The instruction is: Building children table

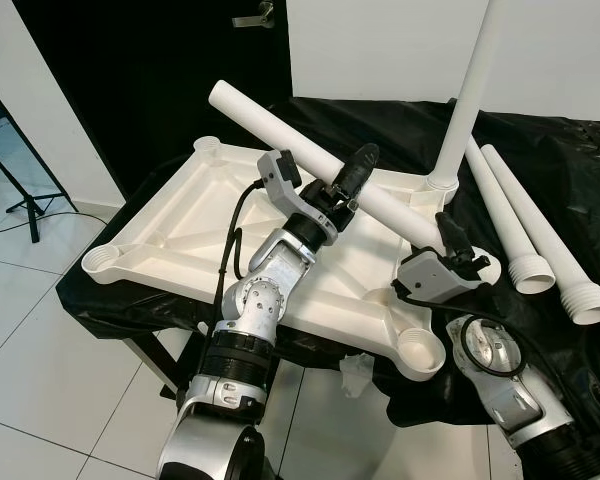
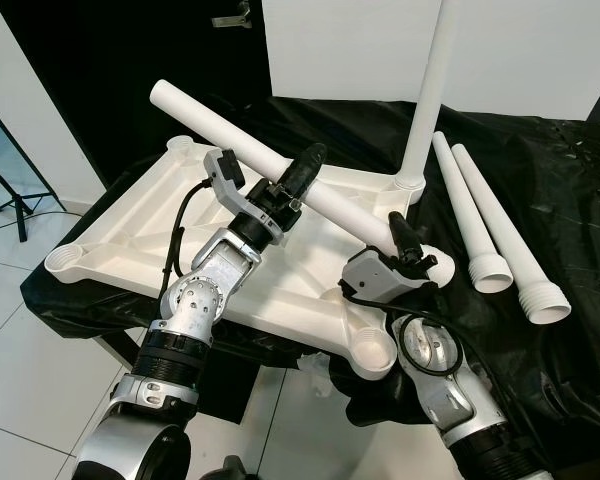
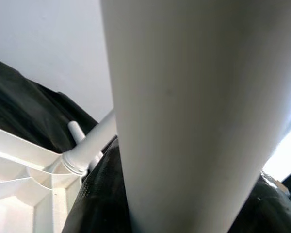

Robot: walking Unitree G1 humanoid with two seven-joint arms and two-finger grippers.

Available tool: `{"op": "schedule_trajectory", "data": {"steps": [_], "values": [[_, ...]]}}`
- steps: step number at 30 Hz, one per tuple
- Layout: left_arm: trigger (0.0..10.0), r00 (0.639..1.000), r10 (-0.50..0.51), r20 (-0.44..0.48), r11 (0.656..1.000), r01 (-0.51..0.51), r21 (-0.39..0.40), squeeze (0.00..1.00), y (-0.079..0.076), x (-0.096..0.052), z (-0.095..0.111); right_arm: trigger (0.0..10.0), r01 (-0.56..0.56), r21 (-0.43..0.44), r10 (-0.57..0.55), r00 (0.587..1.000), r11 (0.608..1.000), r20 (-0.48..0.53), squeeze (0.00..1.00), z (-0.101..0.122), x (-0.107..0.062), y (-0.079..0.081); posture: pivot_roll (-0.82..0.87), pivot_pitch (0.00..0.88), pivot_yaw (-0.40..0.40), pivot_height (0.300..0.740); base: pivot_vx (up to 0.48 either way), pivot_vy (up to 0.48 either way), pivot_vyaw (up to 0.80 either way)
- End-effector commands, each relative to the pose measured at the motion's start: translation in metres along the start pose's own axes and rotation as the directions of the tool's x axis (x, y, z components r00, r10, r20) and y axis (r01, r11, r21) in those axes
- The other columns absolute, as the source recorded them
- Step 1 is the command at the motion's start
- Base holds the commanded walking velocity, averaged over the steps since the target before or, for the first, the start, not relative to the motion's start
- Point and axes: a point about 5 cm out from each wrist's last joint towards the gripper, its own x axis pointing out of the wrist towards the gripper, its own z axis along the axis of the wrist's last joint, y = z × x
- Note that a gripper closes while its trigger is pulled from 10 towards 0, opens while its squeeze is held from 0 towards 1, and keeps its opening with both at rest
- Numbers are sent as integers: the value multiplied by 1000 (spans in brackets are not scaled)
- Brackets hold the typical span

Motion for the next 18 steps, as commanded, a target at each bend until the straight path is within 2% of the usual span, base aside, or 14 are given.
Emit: {"op": "schedule_trajectory", "data": {"steps": [1,3,4,6,7,8,9,10,12,13,15,17,18], "values": [[0,954,-298,33,954,299,-31,0,-29,6,-1,10000,-87,80,91,995,993,-42,1000,-2,-1,9,76,0,54,740,0,0,0],[0,953,-301,31,953,302,-31,0,-29,6,-1,10000,-111,112,117,992,987,-48,1000,-1,0,10,76,0,54,740,0,0,0],[0,953,-302,30,952,303,-32,0,-29,5,-1,10000,-139,168,149,988,976,-49,847,3,1,9,76,0,54,740,0,0,0],[0,953,-302,30,952,303,-32,0,-29,5,-1,10000,-139,168,149,988,976,-49,847,3,1,9,76,0,54,740,0,0,0],[0,952,-303,30,952,304,-33,0,-29,5,-1,10000,-205,249,220,975,947,-33,0,9,2,10,75,0,53,740,0,0,0],[0,952,-303,30,952,304,-33,0,-29,5,-1,10000,-205,249,220,975,947,-33,0,9,2,10,75,0,53,740,0,0,0],[0,952,-304,31,952,305,-35,0,-30,5,-1,10000,-259,294,273,962,920,-5,0,15,4,6,72,0,54,740,0,0,0],[0,952,-304,31,952,305,-35,0,-30,5,-1,10000,-259,294,273,962,920,-5,0,15,4,6,72,0,54,740,0,0,0],[0,949,-313,29,949,314,-37,0,-31,6,-2,10000,-344,402,361,932,849,35,0,22,10,-14,69,0,51,740,0,0,0],[0,949,-313,29,949,314,-37,0,-31,6,-2,10000,-344,402,361,932,849,35,0,22,10,-14,69,0,51,740,0,0,0],[0,948,-317,25,948,317,-34,0,-32,7,-3,10000,-383,434,401,915,816,53,0,23,13,-27,69,0,49,740,0,0,0],[0,948,-317,18,948,317,-27,0,-33,6,-4,10000,-453,413,472,880,790,62,0,21,13,-33,73,0,42,740,0,0,0],[0,948,-317,18,948,317,-27,0,-33,6,-4,10000,-453,413,472,880,790,62,0,21,13,-33,73,0,42,740,0,0,0]]}}
